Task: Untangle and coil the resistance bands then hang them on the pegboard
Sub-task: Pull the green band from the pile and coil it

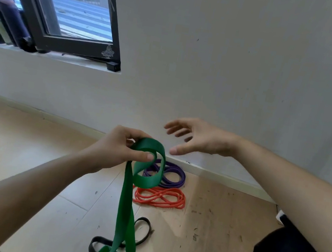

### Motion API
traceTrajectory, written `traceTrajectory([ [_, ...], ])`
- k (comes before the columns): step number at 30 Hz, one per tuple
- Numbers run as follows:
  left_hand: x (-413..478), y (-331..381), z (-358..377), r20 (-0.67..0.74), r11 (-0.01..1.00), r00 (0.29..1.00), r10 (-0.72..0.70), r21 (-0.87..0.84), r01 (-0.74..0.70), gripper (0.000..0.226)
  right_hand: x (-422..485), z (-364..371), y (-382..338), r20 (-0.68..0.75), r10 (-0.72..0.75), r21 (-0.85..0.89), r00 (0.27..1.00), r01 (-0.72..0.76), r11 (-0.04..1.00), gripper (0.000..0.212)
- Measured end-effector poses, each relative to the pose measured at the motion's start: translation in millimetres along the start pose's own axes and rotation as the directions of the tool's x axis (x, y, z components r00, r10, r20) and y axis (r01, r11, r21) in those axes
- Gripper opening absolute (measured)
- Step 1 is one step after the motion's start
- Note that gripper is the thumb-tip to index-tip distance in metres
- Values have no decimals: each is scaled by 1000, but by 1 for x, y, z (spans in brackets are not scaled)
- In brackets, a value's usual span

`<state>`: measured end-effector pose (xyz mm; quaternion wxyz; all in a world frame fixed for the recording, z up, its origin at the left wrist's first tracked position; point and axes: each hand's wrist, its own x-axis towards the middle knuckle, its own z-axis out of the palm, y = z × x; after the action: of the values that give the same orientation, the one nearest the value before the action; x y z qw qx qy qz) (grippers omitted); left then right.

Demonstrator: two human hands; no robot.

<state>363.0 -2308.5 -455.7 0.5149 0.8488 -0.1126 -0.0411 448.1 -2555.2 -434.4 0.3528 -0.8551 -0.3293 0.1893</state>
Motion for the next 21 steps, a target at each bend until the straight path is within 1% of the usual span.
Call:
traceTrajectory([
  [2,0,2,0,-9,999,999,34,17,-33,43,7,19,-11,0,-57,-34,998,57,998,73],
  [3,-1,3,0,-26,999,999,47,19,-46,42,10,27,-14,1,-80,-43,997,80,996,71],
  [6,-2,2,-5,-112,997,991,71,11,-70,41,15,37,-20,-44,-145,-14,989,144,989,53],
  [9,-3,2,-9,-193,996,977,87,-12,-91,47,14,30,-25,-99,-163,-15,982,163,987,36],
  [12,-4,4,-7,-195,994,975,104,0,-106,50,9,20,-31,-133,-168,0,977,170,985,27],
  [14,-5,5,-4,-126,996,988,92,-5,-93,50,3,14,-36,-137,-185,13,973,189,982,26],
  [16,-7,4,1,14,998,998,65,-28,-64,46,-4,7,-37,-135,-186,61,973,195,979,25],
  [19,-12,-4,15,208,1000,978,9,-24,-5,29,-13,-5,-34,-161,-175,152,971,199,968,23],
  [21,-15,-11,23,278,1000,960,-11,-15,16,26,-15,-13,-29,-212,-164,208,963,208,956,22],
])
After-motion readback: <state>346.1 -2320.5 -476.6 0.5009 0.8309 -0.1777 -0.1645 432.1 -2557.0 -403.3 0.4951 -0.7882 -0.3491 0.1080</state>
